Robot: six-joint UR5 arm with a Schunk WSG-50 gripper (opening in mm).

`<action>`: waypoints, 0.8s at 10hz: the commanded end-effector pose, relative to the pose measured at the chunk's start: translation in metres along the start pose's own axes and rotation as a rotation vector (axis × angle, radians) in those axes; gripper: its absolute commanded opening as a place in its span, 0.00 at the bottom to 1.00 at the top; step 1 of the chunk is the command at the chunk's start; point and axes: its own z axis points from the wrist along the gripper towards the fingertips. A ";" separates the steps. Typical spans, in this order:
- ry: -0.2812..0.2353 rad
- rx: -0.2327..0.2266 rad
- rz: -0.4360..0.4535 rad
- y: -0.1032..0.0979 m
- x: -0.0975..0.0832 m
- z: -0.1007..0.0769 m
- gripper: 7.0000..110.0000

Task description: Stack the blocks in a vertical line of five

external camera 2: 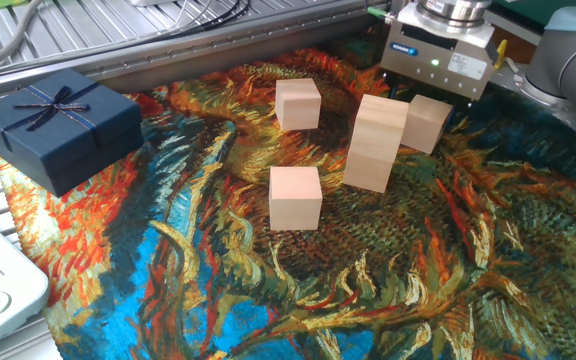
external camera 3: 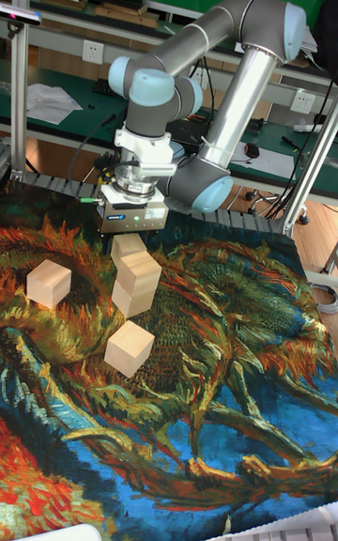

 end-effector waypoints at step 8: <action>0.028 0.003 -0.001 0.008 0.013 0.012 0.79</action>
